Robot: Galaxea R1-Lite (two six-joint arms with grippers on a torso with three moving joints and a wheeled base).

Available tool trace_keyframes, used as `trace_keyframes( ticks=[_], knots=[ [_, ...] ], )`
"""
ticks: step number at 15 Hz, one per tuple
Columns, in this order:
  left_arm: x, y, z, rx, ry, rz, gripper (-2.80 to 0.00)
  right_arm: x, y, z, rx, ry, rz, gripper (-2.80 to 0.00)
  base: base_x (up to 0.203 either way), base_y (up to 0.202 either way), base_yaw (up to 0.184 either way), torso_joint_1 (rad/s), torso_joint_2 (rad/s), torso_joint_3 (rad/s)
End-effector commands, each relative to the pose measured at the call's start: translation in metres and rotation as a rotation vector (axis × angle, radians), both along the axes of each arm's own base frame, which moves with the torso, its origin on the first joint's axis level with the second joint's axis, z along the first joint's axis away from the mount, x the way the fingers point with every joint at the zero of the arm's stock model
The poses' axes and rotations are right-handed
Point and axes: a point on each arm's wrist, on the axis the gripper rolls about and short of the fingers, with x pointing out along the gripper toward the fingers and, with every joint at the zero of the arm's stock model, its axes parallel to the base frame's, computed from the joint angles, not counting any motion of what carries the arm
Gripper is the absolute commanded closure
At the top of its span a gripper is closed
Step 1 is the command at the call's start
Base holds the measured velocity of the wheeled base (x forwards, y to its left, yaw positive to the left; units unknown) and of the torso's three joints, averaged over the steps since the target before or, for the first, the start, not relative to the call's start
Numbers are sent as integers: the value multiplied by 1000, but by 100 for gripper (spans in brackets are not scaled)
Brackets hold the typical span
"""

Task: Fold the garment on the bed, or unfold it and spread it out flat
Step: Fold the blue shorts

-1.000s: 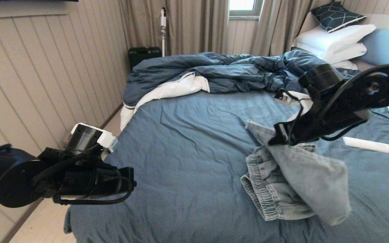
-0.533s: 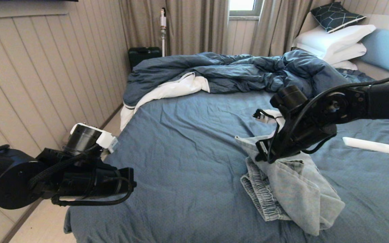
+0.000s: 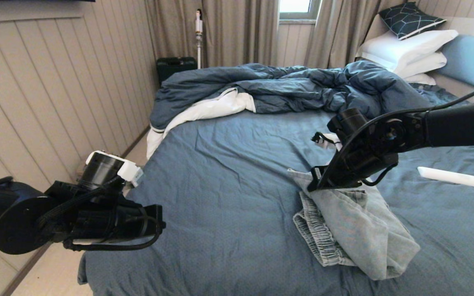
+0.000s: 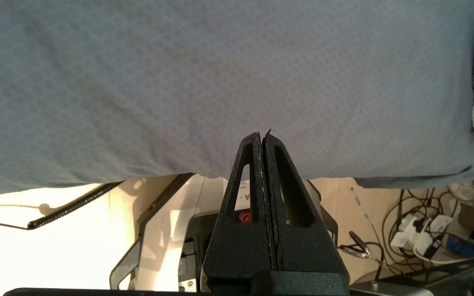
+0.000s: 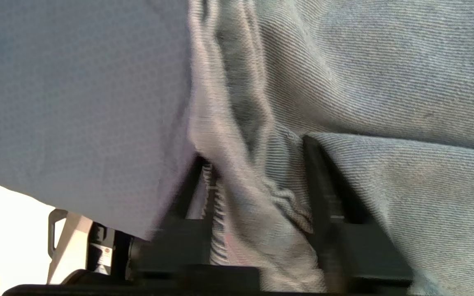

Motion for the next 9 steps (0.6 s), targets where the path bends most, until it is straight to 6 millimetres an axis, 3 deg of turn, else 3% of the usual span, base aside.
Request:
trace_keyframes(
  ticks=[1, 9],
  knots=[
    [1, 0, -3, -3, -2, 2, 0, -2, 1, 2, 3, -2, 7, -280, 0, 0, 0, 0, 0, 0],
    [-1, 1, -2, -22, -47, 3, 0, -40, -6, 67, 54, -170, 13, -280, 0, 0, 0, 0, 0, 0]
  ],
)
